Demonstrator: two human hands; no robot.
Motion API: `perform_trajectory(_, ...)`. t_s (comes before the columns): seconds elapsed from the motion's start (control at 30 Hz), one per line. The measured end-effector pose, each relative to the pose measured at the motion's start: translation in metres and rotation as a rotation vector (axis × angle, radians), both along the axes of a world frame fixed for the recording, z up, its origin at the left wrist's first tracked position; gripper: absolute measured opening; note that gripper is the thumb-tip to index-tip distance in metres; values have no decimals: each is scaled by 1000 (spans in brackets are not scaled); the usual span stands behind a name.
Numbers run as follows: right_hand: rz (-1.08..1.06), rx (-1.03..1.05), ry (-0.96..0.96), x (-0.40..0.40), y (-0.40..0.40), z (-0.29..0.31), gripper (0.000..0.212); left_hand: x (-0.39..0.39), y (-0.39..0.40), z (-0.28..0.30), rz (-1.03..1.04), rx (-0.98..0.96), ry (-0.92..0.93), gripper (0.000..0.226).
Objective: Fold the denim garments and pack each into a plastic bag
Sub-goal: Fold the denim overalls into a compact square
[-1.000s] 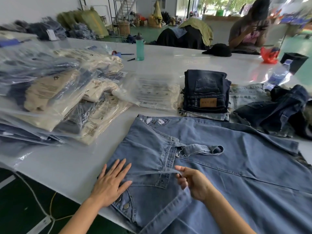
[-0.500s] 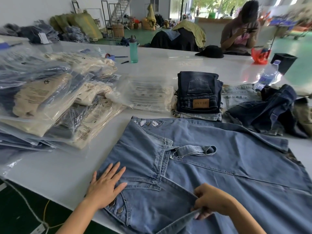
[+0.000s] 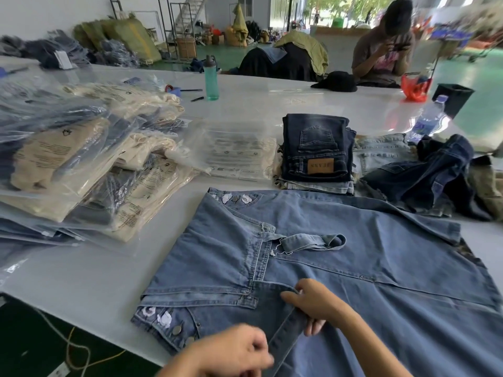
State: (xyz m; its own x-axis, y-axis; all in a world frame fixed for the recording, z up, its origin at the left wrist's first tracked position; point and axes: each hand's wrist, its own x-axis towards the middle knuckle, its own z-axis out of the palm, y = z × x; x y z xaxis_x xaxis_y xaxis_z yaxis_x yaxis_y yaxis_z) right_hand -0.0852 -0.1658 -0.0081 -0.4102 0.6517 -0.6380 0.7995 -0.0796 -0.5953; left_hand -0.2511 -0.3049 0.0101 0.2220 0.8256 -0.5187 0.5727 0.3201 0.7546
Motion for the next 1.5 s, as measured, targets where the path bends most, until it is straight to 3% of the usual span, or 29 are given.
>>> perform_trajectory(0.07,-41,-74,107,0,1,3,16,-22,19,21,88,-12,-163,21)
perform_trajectory(0.13,-120,-146,250,-3,-1,6,20,-34,35,27,105,144,7,37)
perform_trajectory(0.23,-259,-225,431,-13,-4,9,24,-15,34,12,-58,56,251,55)
perform_trajectory(0.3,-291,-248,484,-17,-3,11,27,1,17,3,-141,-26,291,38)
perform_trajectory(0.37,-315,-279,501,-19,-4,10,26,-10,-2,5,-67,-52,299,31)
perform_trajectory(0.4,-332,-291,503,-19,-5,8,25,-23,-8,9,-2,-71,243,34)
perform_trajectory(0.47,-365,-280,490,-24,-6,1,31,-53,-10,22,163,-116,-121,39)
perform_trajectory(0.5,-344,-201,449,-27,-6,-5,31,-69,-7,30,262,-108,-318,36)
perform_trajectory(0.53,-294,-49,386,-32,-6,-11,27,-86,-1,37,362,-70,-404,34)
perform_trajectory(0.6,-142,326,232,-41,-5,-21,10,-114,14,56,508,26,-290,42)
perform_trajectory(0.67,8,491,167,-51,-4,-24,25,-136,30,71,570,108,-109,48)
perform_trajectory(0.73,107,530,226,-59,-3,-26,31,-155,44,73,539,197,162,43)
perform_trajectory(0.83,153,548,270,-66,0,-31,22,-175,61,76,446,262,682,45)
perform_trajectory(0.97,82,548,259,-67,3,-37,20,-187,83,78,473,256,1038,38)
perform_trajectory(1.13,-12,544,123,-76,4,-35,13,-189,99,60,397,88,1046,32)
perform_trajectory(1.27,31,568,10,-83,0,-35,21,-192,99,40,314,-110,1039,36)
perform_trajectory(1.33,86,692,-44,-86,-4,-33,35,-196,97,29,296,-152,995,35)
perform_trajectory(1.4,219,1026,-14,-88,-11,-27,47,-199,95,20,283,-154,965,35)
perform_trajectory(1.5,547,1173,33,-91,-24,-28,39,-203,96,11,317,-80,952,42)
